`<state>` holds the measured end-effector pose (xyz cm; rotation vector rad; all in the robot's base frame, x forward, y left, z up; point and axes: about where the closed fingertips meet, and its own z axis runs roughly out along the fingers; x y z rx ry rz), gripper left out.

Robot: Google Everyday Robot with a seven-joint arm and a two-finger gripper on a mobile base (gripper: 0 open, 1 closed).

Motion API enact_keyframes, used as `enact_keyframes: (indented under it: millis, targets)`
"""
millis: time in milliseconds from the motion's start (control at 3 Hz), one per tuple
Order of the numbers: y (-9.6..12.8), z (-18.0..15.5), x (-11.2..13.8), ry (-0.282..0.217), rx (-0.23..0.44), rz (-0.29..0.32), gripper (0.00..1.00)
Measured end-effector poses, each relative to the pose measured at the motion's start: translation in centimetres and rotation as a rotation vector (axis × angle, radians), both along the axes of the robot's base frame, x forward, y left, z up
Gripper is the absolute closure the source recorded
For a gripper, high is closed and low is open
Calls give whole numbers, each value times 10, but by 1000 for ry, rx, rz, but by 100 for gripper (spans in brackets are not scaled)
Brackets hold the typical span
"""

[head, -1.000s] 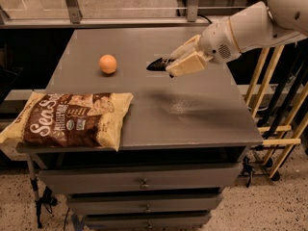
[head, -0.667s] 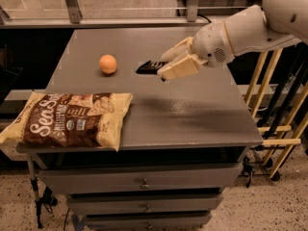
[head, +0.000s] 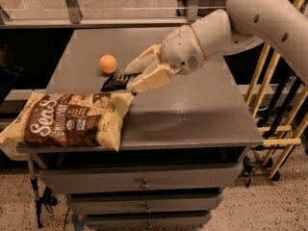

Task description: Move rxbar chocolate near brown chip bag

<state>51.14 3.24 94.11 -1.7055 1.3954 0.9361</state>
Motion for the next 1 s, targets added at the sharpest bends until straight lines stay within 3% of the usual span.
enact_keyframes:
  millis: [333,667,1000]
  targets:
    - [20,-8,-11,24,-4,85,100]
    - [22,-8,-12,24,-4,89,82]
    - [25,-8,-13,23,-5,94,51]
